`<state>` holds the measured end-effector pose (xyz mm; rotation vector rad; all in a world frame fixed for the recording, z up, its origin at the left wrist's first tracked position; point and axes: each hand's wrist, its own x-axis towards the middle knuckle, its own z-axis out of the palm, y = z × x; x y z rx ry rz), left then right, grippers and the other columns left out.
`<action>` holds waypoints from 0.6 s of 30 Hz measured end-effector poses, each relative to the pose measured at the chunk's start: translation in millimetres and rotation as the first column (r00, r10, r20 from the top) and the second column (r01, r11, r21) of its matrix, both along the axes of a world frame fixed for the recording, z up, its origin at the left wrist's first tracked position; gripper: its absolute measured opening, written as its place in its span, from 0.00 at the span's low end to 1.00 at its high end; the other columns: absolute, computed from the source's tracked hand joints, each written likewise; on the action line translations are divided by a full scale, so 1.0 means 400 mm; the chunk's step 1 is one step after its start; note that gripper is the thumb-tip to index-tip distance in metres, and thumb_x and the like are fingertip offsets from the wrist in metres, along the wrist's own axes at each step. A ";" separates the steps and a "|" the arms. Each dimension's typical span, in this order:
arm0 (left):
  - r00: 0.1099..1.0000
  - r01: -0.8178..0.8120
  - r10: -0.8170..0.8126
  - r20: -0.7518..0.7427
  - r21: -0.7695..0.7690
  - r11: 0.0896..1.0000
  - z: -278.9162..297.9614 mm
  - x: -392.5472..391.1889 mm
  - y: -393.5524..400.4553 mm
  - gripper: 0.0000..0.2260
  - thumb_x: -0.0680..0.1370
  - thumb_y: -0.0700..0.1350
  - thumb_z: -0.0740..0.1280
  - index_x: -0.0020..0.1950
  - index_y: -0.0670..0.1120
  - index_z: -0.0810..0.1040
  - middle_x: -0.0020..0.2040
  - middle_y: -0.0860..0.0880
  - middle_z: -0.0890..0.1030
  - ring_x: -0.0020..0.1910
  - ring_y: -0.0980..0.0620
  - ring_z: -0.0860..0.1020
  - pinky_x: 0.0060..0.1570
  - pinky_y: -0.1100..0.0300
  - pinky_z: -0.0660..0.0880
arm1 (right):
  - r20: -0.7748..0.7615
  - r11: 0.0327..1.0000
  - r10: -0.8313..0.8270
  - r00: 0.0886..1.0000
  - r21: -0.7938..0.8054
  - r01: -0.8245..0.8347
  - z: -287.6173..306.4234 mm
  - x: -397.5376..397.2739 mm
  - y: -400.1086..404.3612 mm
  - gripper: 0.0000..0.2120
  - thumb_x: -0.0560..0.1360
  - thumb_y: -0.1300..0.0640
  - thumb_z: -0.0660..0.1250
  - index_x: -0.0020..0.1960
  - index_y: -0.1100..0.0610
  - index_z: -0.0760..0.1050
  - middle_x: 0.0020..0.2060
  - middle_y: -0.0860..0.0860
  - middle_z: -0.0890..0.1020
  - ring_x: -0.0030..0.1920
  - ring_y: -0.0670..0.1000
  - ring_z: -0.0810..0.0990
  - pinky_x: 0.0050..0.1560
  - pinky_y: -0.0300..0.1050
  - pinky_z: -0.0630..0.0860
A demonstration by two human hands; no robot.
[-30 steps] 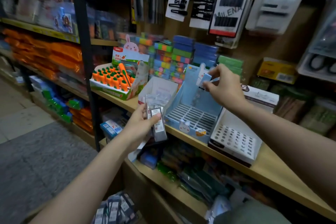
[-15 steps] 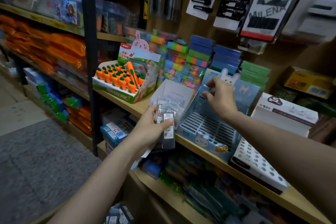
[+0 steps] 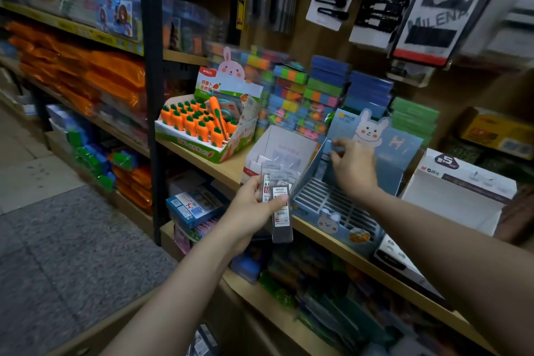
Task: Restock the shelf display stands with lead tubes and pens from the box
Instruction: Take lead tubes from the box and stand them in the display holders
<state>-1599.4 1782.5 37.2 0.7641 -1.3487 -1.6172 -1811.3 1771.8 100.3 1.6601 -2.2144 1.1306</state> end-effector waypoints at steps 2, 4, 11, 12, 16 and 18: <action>0.999 0.016 -0.016 -0.029 0.020 1.000 0.002 0.002 0.008 0.16 0.77 0.38 0.69 0.61 0.51 0.75 0.52 0.52 0.85 0.53 0.52 0.82 0.54 0.53 0.79 | -0.095 0.992 -0.033 0.995 0.116 0.044 -0.003 0.005 0.020 0.20 0.80 0.56 0.62 0.72 0.51 0.69 0.52 0.59 0.82 0.49 0.60 0.80 0.52 0.54 0.78; 0.997 0.045 -0.043 -0.062 0.036 0.998 0.005 0.000 0.018 0.15 0.78 0.38 0.68 0.62 0.50 0.75 0.52 0.49 0.85 0.52 0.49 0.83 0.48 0.53 0.80 | -0.134 0.984 -0.010 0.991 0.177 0.034 -0.004 0.016 0.045 0.27 0.80 0.54 0.62 0.77 0.49 0.59 0.54 0.55 0.79 0.52 0.59 0.78 0.53 0.55 0.77; 0.974 0.162 -0.156 -0.163 0.020 0.987 0.006 -0.011 0.038 0.16 0.79 0.37 0.66 0.64 0.51 0.73 0.55 0.46 0.84 0.53 0.46 0.83 0.47 0.51 0.81 | 0.469 0.914 0.329 0.820 0.061 -0.401 0.018 0.114 0.154 0.16 0.74 0.47 0.71 0.58 0.53 0.79 0.43 0.49 0.83 0.38 0.46 0.84 0.37 0.40 0.81; 0.974 0.160 -0.157 -0.161 0.005 0.987 0.006 -0.012 0.040 0.17 0.78 0.36 0.66 0.64 0.52 0.73 0.56 0.45 0.83 0.54 0.46 0.82 0.50 0.50 0.80 | 0.448 0.896 0.359 0.819 0.081 -0.437 0.018 0.125 0.165 0.16 0.71 0.46 0.74 0.56 0.51 0.80 0.42 0.48 0.83 0.38 0.46 0.84 0.38 0.41 0.82; 0.987 0.092 -0.102 -0.124 -0.084 0.992 0.009 -0.015 0.042 0.19 0.76 0.33 0.68 0.64 0.49 0.73 0.54 0.48 0.84 0.55 0.50 0.82 0.53 0.53 0.78 | 0.326 0.899 0.364 0.872 0.120 -0.421 0.029 0.149 0.181 0.14 0.66 0.50 0.79 0.48 0.42 0.77 0.36 0.42 0.83 0.38 0.41 0.82 0.39 0.36 0.81; 0.989 0.072 -0.083 -0.123 -0.088 0.993 0.010 -0.013 0.045 0.19 0.75 0.35 0.70 0.63 0.48 0.73 0.52 0.47 0.84 0.52 0.50 0.82 0.48 0.55 0.78 | 0.374 0.899 0.356 0.856 0.112 -0.423 0.032 0.155 0.178 0.14 0.68 0.55 0.78 0.51 0.47 0.79 0.36 0.44 0.81 0.37 0.44 0.82 0.42 0.42 0.83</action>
